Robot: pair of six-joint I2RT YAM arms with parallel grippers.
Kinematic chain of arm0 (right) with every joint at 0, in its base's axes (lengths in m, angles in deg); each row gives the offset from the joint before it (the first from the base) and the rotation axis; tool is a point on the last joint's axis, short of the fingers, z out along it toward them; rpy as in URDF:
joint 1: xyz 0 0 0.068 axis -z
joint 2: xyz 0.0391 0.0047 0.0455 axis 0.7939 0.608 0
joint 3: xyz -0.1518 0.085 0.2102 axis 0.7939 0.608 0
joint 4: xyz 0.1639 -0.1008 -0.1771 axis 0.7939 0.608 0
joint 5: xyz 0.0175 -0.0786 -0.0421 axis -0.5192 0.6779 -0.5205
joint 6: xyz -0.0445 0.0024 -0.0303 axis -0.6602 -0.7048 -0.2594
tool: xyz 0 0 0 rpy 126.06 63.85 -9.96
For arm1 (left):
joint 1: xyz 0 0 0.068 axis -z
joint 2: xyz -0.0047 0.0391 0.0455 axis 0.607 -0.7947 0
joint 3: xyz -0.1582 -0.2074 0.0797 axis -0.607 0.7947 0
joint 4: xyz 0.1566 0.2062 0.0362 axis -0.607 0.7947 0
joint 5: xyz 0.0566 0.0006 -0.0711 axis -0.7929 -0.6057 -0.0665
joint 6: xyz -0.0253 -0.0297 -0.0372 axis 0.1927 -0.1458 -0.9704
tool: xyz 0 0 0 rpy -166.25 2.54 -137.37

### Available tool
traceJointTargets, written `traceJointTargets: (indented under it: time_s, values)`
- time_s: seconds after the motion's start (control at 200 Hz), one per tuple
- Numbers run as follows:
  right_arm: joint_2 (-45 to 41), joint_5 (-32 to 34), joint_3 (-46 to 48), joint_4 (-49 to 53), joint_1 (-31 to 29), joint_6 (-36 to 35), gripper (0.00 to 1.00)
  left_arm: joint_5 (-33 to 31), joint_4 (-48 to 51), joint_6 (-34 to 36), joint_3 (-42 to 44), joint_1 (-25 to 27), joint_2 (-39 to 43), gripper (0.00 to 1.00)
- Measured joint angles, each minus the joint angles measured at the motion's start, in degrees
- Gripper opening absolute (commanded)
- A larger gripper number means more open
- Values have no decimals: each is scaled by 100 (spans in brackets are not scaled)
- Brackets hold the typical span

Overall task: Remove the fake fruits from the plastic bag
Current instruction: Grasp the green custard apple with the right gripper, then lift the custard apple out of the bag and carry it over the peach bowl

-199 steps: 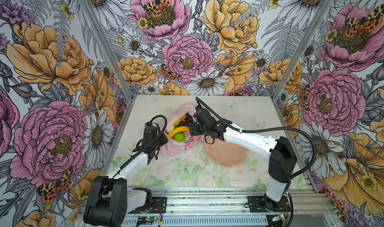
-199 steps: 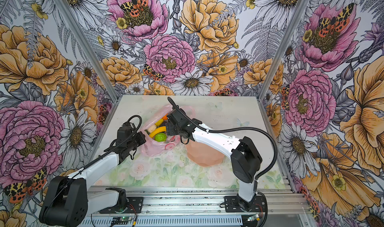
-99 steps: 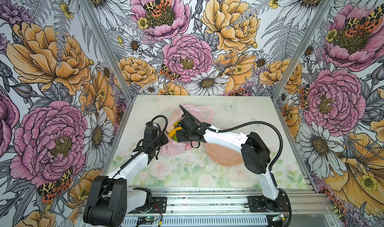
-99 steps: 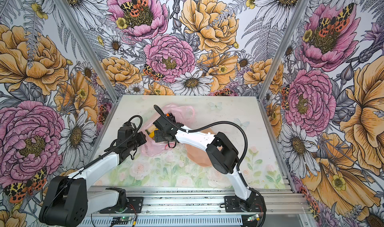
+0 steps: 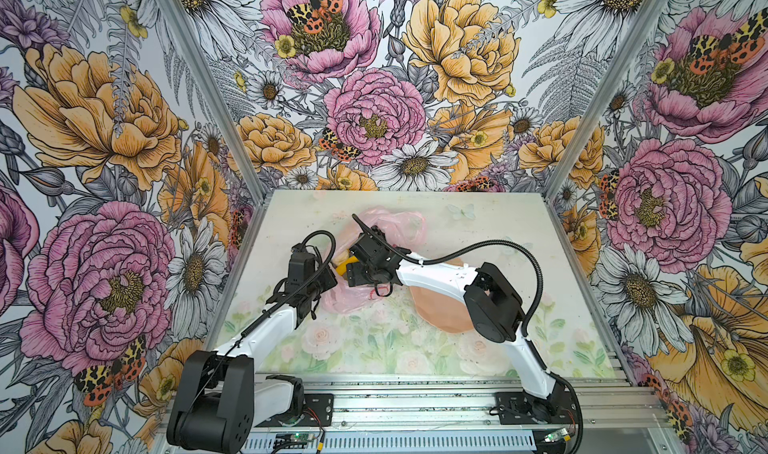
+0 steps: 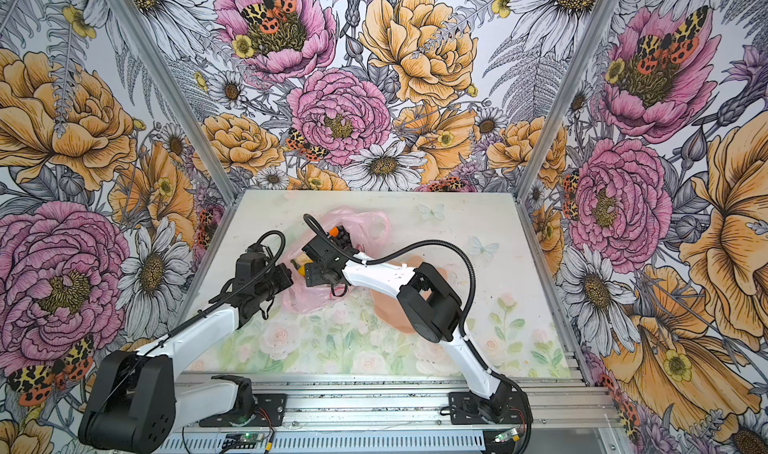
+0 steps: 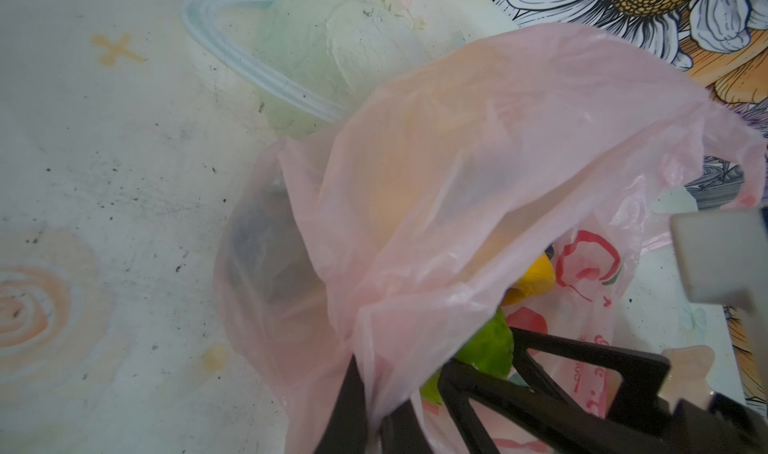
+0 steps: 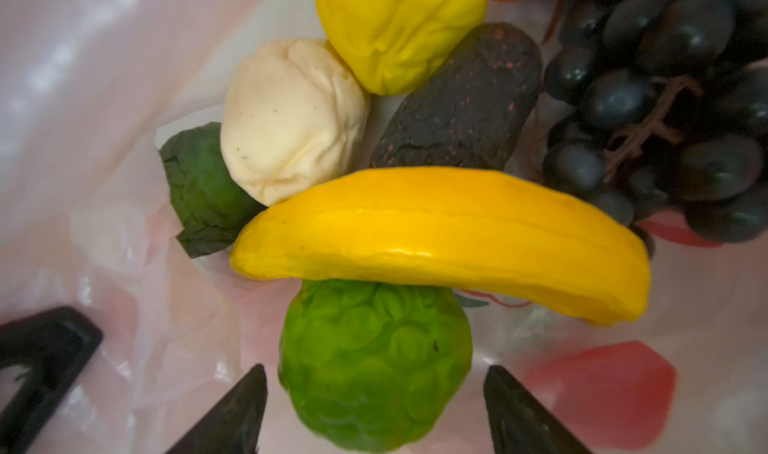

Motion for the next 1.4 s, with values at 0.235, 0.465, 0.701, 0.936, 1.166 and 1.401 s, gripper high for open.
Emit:
traceJointTargets:
  time_s: [0.235, 0.465, 0.701, 0.936, 1.166, 1.401]
  values:
    - [160, -7, -164, -4, 13, 13, 85, 2, -31, -2, 0, -4, -83, 8]
    - [393, -9, -310, 2, 37, 13, 76, 2, -39, -2, 0, -15, -85, 9]
    - [391, 2, -321, 0, 37, 20, 69, 4, -61, -4, 0, -59, -164, 8]
    - [81, 122, -125, 24, 24, -120, 69, 4, -76, -4, 0, -81, -203, 8]
    - [-662, 282, 289, 15, -20, -264, 68, 4, -76, -4, 0, -107, -201, 8]
    - [-1425, 404, 846, -13, -83, -328, 68, 4, -76, -4, 0, -107, -203, 8]
